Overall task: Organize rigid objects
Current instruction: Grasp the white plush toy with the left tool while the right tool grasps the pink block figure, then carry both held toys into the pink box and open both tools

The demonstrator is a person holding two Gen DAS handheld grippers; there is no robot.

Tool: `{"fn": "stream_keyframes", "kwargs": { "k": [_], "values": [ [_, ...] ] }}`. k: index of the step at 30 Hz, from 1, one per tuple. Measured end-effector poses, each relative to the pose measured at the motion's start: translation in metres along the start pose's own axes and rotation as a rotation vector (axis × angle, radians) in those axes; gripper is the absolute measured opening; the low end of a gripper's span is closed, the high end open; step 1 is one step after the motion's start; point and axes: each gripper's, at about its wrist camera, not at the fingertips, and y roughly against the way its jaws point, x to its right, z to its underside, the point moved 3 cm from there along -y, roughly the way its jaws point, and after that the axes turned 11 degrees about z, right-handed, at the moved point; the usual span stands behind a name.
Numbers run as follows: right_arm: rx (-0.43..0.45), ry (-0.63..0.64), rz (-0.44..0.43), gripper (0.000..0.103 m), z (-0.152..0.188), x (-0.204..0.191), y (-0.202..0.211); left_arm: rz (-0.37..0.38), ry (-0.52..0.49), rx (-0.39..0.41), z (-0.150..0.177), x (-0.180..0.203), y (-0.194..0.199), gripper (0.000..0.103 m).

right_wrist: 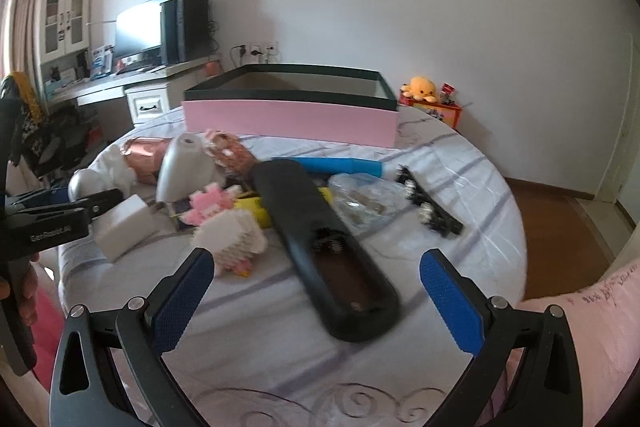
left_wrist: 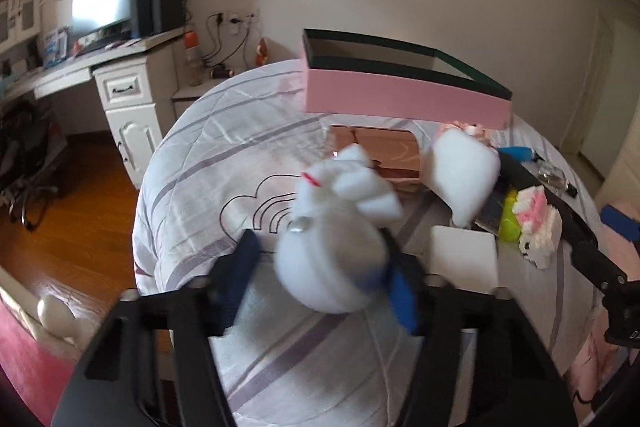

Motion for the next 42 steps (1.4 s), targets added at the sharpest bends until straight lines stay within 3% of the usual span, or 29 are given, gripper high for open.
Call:
{"fn": "stream_keyframes", "kwargs": {
  "k": [8, 15, 22, 23, 24, 26, 33, 42],
  "values": [
    [0.034, 0.069, -0.085, 0.103, -0.011, -0.035, -0.007, 0.01, -0.02, 0.004, 0.004, 0.004, 0.013, 0.046],
    [0.015, 0.109, -0.077, 0.066, -0.017, -0.044, -0.021, -0.004, -0.056, -0.008, 0.007, 0.01, 0.013, 0.047],
    [-0.003, 0.151, -0.12, 0.063, -0.018, -0.059, -0.021, 0.019, -0.043, -0.014, 0.006, 0.006, 0.008, 0.047],
    [-0.006, 0.164, -0.122, 0.06, -0.018, -0.062, -0.022, 0.019, -0.047, -0.013, 0.006, 0.006, 0.007, 0.046],
    [-0.025, 0.173, -0.128, 0.05, -0.017, -0.064, -0.026, 0.022, -0.049, -0.011, 0.005, 0.007, 0.007, 0.046],
    [-0.031, 0.174, -0.13, 0.045, -0.016, -0.063, -0.029, 0.023, -0.047, -0.008, 0.006, 0.006, 0.009, 0.046],
    [-0.054, 0.143, -0.183, 0.044, -0.019, -0.049, -0.025, 0.049, -0.034, 0.024, -0.001, 0.011, 0.021, 0.046],
    [-0.004, 0.112, -0.196, 0.044, -0.049, -0.031, -0.012, 0.059, -0.071, 0.061, -0.032, 0.033, 0.04, 0.046]
  ]
}}
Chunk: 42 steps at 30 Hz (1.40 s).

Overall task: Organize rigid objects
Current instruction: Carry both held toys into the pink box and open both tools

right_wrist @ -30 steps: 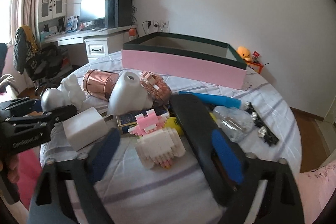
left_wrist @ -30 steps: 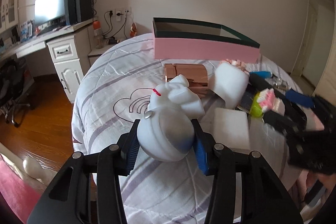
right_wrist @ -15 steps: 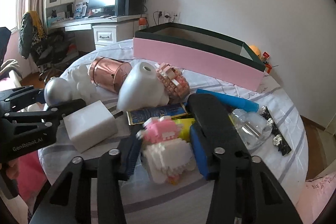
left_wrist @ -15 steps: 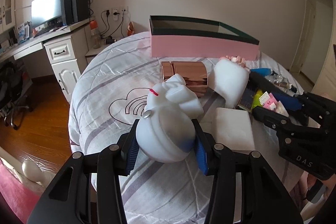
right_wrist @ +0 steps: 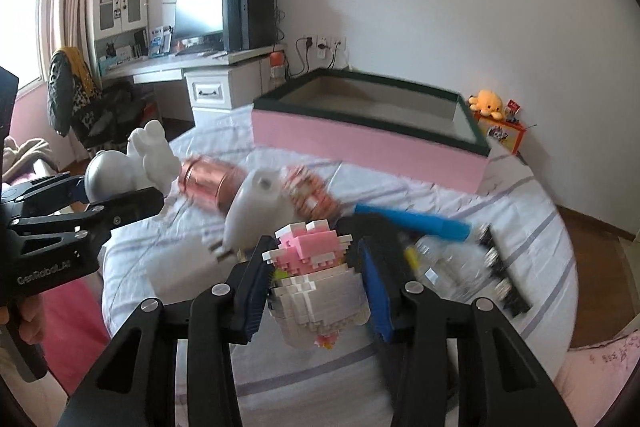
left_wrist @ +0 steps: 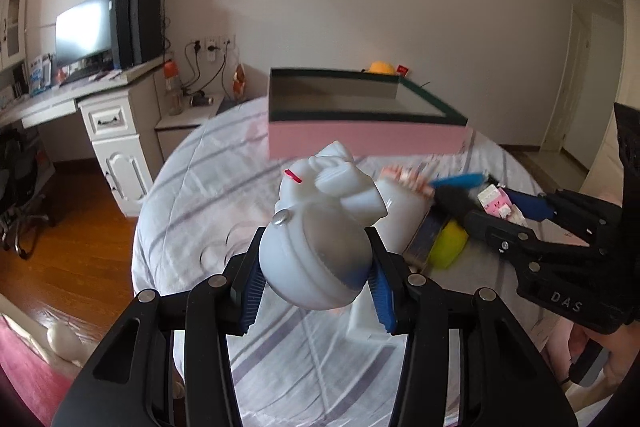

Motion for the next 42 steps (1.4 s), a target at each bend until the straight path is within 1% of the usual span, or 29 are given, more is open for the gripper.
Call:
{"fn": "stream_keyframes", "kwargs": {
  "k": [4, 9, 12, 13, 16, 18, 21, 22, 24, 26, 28, 32, 35, 38, 40, 41, 42],
  "values": [
    [0.025, -0.015, 0.019, 0.044, -0.02, 0.017, 0.002, 0.011, -0.037, 0.015, -0.025, 0.015, -0.002, 0.046],
    [0.044, -0.044, 0.037, 0.044, -0.049, 0.04, -0.005, 0.023, -0.089, 0.016, -0.063, 0.029, -0.018, 0.046],
    [0.049, -0.049, 0.041, 0.044, -0.069, 0.053, -0.015, 0.058, -0.109, 0.016, -0.09, 0.034, -0.034, 0.046],
    [0.045, -0.045, 0.043, 0.044, -0.075, 0.057, -0.021, 0.077, -0.114, 0.006, -0.103, 0.033, -0.044, 0.046],
    [0.038, -0.039, 0.043, 0.044, -0.094, 0.064, -0.037, 0.077, -0.132, -0.016, -0.128, 0.029, -0.066, 0.046],
    [0.029, -0.045, 0.022, 0.044, -0.109, 0.069, -0.054, 0.082, -0.126, -0.041, -0.145, 0.023, -0.085, 0.046],
    [-0.007, -0.034, 0.012, 0.044, -0.127, 0.074, -0.087, 0.069, -0.119, -0.068, -0.161, 0.014, -0.113, 0.046],
    [-0.03, -0.03, 0.002, 0.044, -0.13, 0.075, -0.099, 0.068, -0.106, -0.101, -0.166, 0.007, -0.129, 0.046],
    [-0.065, -0.021, 0.006, 0.044, -0.134, 0.074, -0.122, 0.058, -0.085, -0.128, -0.168, -0.003, -0.148, 0.046],
    [-0.106, -0.01, 0.008, 0.044, -0.136, 0.072, -0.146, 0.04, -0.063, -0.17, -0.167, -0.015, -0.168, 0.046],
    [-0.153, -0.003, 0.004, 0.044, -0.135, 0.071, -0.163, 0.038, -0.047, -0.215, -0.163, -0.025, -0.187, 0.046],
    [-0.237, 0.013, 0.003, 0.044, -0.127, 0.068, -0.198, 0.033, -0.011, -0.279, -0.152, -0.037, -0.209, 0.046],
    [-0.273, 0.012, 0.008, 0.044, -0.117, 0.069, -0.208, 0.035, -0.008, -0.307, -0.147, -0.038, -0.218, 0.046],
    [-0.289, 0.008, 0.008, 0.045, -0.112, 0.071, -0.21, 0.033, 0.003, -0.319, -0.144, -0.036, -0.217, 0.047],
    [-0.298, 0.006, 0.021, 0.045, -0.109, 0.074, -0.211, 0.011, -0.009, -0.323, -0.143, -0.034, -0.216, 0.047],
    [-0.301, 0.0, 0.017, 0.045, -0.109, 0.075, -0.213, 0.002, -0.014, -0.324, -0.143, -0.034, -0.215, 0.05],
    [-0.297, -0.009, 0.016, 0.046, -0.108, 0.076, -0.212, -0.002, -0.019, -0.332, -0.142, -0.034, -0.214, 0.055]
  ]
}}
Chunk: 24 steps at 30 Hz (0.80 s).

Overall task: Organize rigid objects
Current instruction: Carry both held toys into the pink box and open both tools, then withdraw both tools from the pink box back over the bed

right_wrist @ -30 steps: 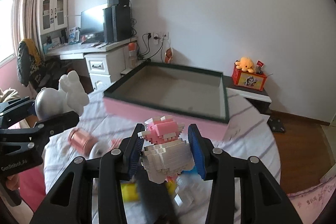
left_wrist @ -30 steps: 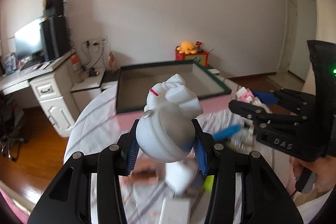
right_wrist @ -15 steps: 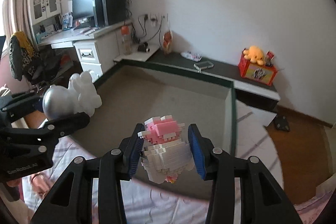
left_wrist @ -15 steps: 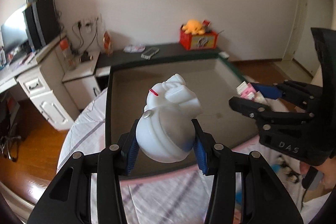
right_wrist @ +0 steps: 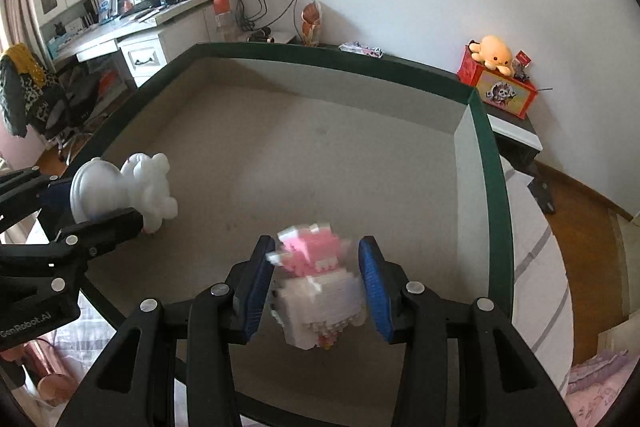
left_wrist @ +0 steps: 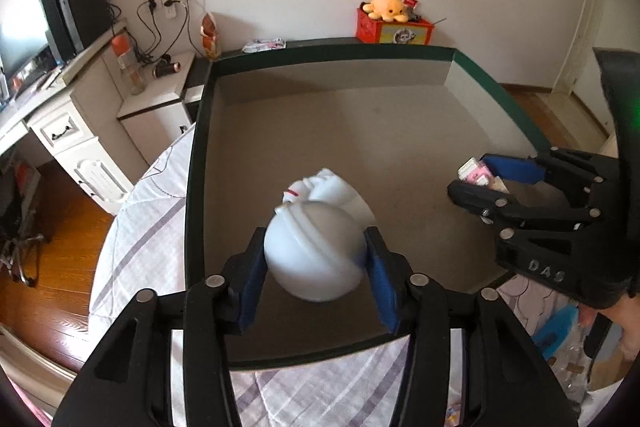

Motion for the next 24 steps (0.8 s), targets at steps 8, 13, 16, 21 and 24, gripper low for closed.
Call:
{"fn": "stream_keyframes", "kwargs": {
  "k": [8, 13, 16, 21, 24],
  "values": [
    [0.094, -0.082, 0.019, 0.079, 0.006, 0.016, 0.049, -0.064, 0.053, 0.135, 0.006, -0.002, 0.051, 0.09],
    [0.195, -0.112, 0.035, 0.084, 0.013, 0.019, 0.104, -0.119, 0.056, 0.288, 0.028, 0.017, 0.121, 0.101],
    [0.283, -0.112, 0.051, 0.094, 0.027, 0.016, 0.149, -0.161, 0.03, 0.364, 0.048, 0.035, 0.159, 0.103],
    [0.433, -0.109, 0.059, 0.103, 0.06, 0.005, 0.219, -0.169, 0.007, 0.478, 0.089, 0.069, 0.214, 0.103],
    [0.5, -0.112, 0.077, 0.103, 0.084, -0.004, 0.253, -0.167, 0.022, 0.528, 0.11, 0.082, 0.239, 0.103]
  ]
}}
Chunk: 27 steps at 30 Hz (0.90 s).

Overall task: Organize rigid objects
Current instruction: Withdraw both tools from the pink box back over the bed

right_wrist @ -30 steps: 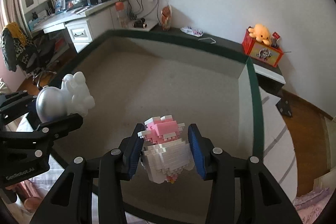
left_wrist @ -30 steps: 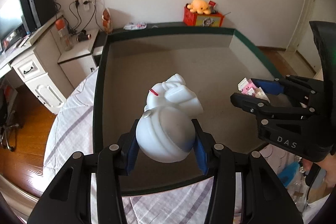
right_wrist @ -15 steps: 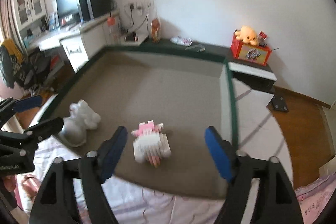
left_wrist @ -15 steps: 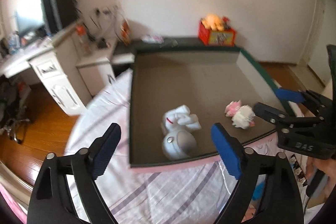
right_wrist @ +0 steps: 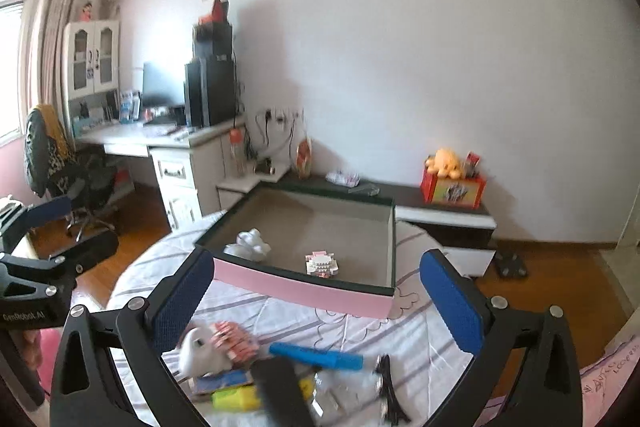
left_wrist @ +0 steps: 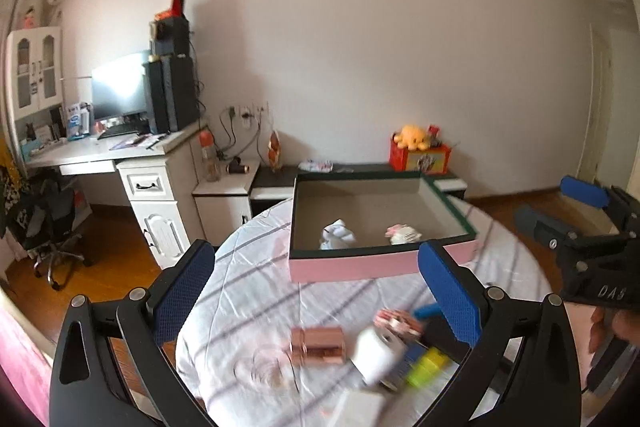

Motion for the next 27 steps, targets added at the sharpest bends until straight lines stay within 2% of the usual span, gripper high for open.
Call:
{"fn": "stream_keyframes", "kwargs": {
  "k": [6, 10, 17, 27],
  "values": [
    [0.064, -0.015, 0.023, 0.103, 0.016, -0.007, 0.056, -0.033, 0.005, 0.066, 0.015, 0.016, 0.062, 0.103],
    [0.071, -0.029, 0.027, 0.103, 0.025, -0.006, 0.078, -0.056, -0.039, 0.08, 0.022, 0.024, 0.091, 0.103],
    [0.093, -0.033, 0.059, 0.103, 0.036, -0.002, 0.111, -0.063, -0.069, 0.091, 0.026, 0.035, 0.119, 0.103],
    [0.112, -0.029, 0.08, 0.103, 0.04, 0.0, 0.129, -0.047, -0.106, 0.075, 0.033, 0.048, 0.124, 0.103]
  ]
}}
